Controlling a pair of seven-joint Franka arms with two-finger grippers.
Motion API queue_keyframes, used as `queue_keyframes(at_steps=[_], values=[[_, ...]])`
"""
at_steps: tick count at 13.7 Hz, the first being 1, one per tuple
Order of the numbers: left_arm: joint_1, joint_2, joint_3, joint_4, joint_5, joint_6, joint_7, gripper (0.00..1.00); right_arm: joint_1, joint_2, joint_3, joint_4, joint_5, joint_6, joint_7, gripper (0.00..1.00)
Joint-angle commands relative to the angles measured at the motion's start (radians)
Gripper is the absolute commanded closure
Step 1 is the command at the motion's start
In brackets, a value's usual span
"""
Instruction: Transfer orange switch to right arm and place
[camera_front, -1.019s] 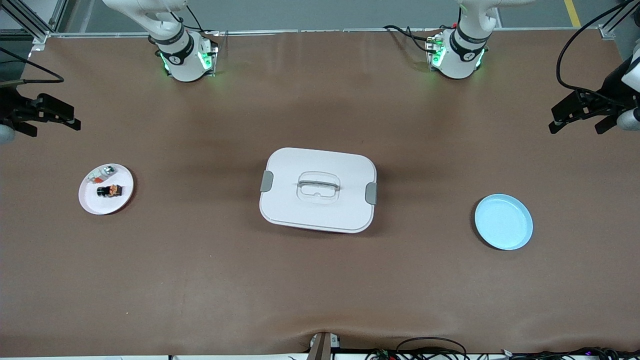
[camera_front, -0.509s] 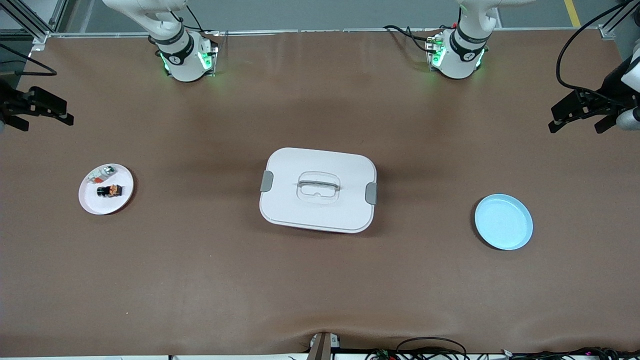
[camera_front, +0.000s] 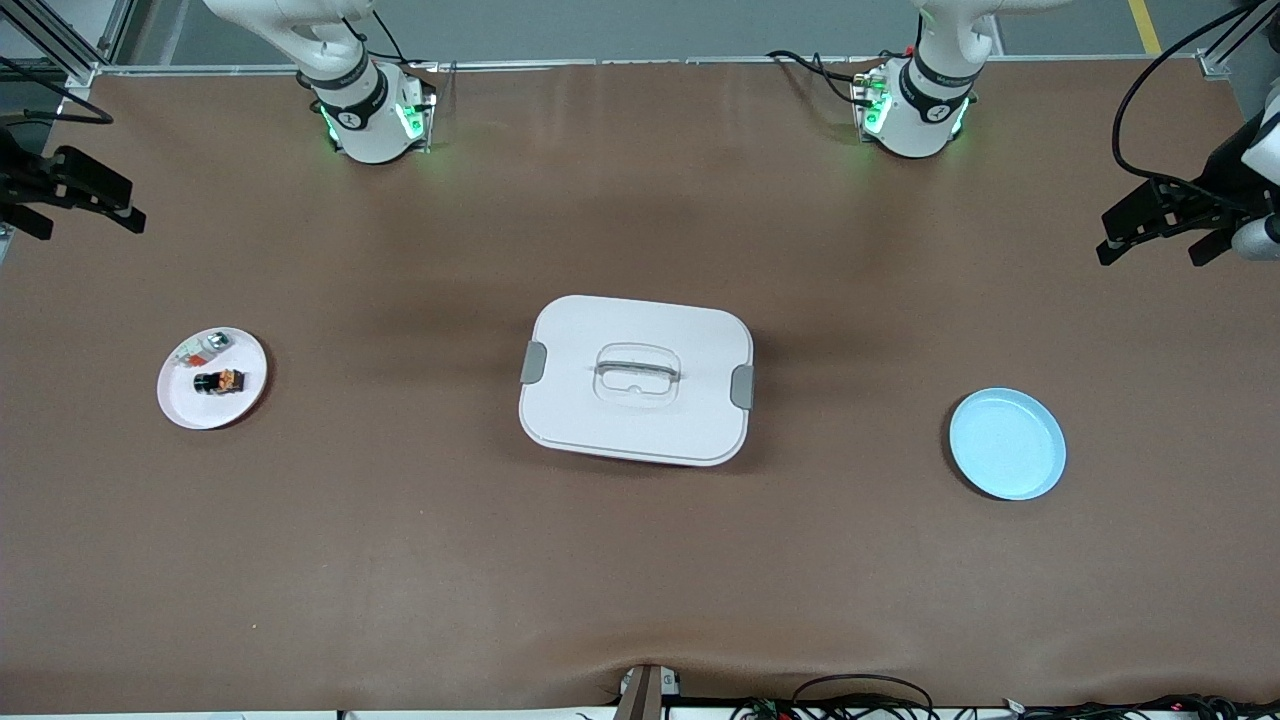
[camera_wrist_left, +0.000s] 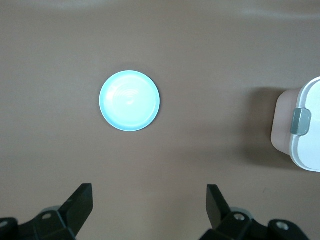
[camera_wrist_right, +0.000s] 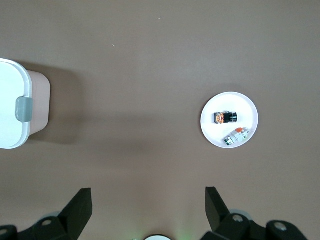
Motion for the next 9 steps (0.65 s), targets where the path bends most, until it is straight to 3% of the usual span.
queue_keyframes(at_steps=[1, 9], values=[[0.004, -0.002, -0.004, 0.017, 0.003, -0.023, 0.007, 0.00, 0.008, -0.016, -0.010, -0.018, -0.002, -0.016, 0.020, 0.00], [0.004, -0.002, -0.004, 0.017, 0.003, -0.023, 0.007, 0.00, -0.014, -0.018, -0.023, -0.010, -0.010, -0.014, 0.050, 0.00]])
